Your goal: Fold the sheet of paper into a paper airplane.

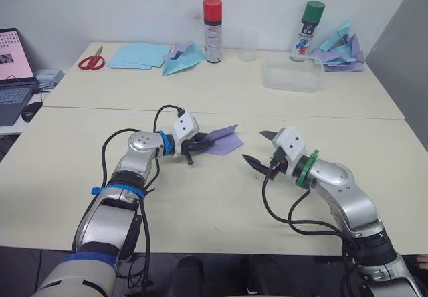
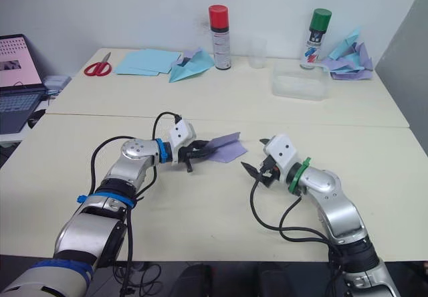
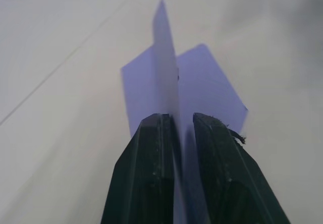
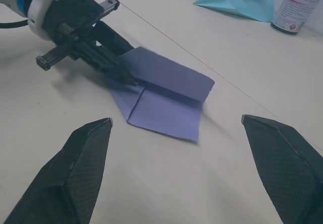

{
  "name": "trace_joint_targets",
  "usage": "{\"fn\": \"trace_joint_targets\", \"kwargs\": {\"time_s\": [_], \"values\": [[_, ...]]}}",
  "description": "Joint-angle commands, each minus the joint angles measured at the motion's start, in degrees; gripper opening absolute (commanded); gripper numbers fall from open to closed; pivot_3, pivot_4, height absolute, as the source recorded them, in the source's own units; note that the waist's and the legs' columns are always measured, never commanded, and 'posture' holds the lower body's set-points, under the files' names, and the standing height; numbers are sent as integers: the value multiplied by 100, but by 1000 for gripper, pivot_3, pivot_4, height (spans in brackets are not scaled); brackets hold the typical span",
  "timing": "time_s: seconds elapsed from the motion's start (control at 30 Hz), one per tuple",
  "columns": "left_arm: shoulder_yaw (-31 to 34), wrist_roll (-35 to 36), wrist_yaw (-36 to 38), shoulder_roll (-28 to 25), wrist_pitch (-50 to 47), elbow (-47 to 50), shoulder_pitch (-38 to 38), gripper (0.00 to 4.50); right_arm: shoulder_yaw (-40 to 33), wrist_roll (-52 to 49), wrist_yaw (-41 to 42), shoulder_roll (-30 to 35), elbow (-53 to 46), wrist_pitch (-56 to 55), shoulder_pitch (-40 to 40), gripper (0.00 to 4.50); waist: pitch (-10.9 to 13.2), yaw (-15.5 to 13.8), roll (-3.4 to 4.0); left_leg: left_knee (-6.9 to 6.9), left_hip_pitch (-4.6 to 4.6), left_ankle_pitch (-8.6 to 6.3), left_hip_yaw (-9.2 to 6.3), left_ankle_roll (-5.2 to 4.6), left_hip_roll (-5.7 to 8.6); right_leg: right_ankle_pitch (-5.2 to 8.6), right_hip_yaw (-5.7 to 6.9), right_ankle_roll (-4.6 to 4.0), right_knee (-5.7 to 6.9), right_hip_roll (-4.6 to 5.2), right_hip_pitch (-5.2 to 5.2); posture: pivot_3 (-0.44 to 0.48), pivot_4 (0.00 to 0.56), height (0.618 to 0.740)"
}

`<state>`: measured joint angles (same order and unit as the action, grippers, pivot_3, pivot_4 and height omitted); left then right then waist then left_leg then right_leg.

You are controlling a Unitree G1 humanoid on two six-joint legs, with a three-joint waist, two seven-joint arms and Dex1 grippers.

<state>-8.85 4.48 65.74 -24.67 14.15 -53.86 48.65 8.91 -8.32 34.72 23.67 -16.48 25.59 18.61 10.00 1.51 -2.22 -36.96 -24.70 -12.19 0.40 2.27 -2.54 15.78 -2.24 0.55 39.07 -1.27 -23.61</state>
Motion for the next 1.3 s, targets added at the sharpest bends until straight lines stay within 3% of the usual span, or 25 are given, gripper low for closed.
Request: {"fn": "trace_joint_targets", "kwargs": {"time_s": [0.03,0.17,0.43,0.67,0.8,0.97,1.07,1.23,1.3], "values": [[17,320,904,1,-145,596,-87,1059,-236,-175,27,83,-282,103,49,4297,0,2,0,0,0,0,0,0,0,0,0,-1,0,0,0,0,150,740],[-108,424,1811,-169,-445,1143,-271,1059,-334,-352,168,169,-381,259,141,4297,0,5,0,0,0,0,0,0,-2,-4,0,-7,0,-1,0,0,150,740],[-286,494,2631,-226,-685,1601,-388,1059,-374,-853,502,287,-649,470,218,4297,0,7,0,-2,2,0,-10,-1,-4,0,4,-1,4,-7,4,0,150,740],[-985,813,2676,-523,-427,1886,-371,1059,-468,-1521,1010,558,-785,844,325,4297,0,6,1,-4,4,0,-14,-1,-6,0,5,-1,5,-7,8,0,150,740],[-856,470,2576,-437,-4,1468,-254,1059,-447,-1443,977,608,-635,786,416,4297,0,5,1,-7,6,1,-13,-1,-6,3,5,3,5,-7,8,0,150,740],[-472,682,1968,-368,-464,2040,-553,1059,-407,-1374,879,580,-685,758,331,4297,0,5,1,-7,5,1,-12,-2,-7,2,3,2,5,-9,8,0,150,740],[-318,777,1555,-407,-923,2853,-1005,1655,-396,-1359,801,545,-741,758,264,4297,0,6,1,-6,5,1,-12,-2,-10,1,0,1,5,-8,8,0,150,740],[-228,648,800,-408,-1325,3831,-1643,3221,-343,-1337,714,496,-775,743,208,4297,-1,10,2,-7,8,1,-15,-2,-14,-2,1,-5,13,-6,8,0,150,740],[-253,554,490,-386,-1414,4028,-1816,3221,-311,-1320,694,479,-753,728,219,4297,-1,10,2,-9,11,1,-15,-1,-14,-1,0,-3,22,-4,8,0,150,740]]}}
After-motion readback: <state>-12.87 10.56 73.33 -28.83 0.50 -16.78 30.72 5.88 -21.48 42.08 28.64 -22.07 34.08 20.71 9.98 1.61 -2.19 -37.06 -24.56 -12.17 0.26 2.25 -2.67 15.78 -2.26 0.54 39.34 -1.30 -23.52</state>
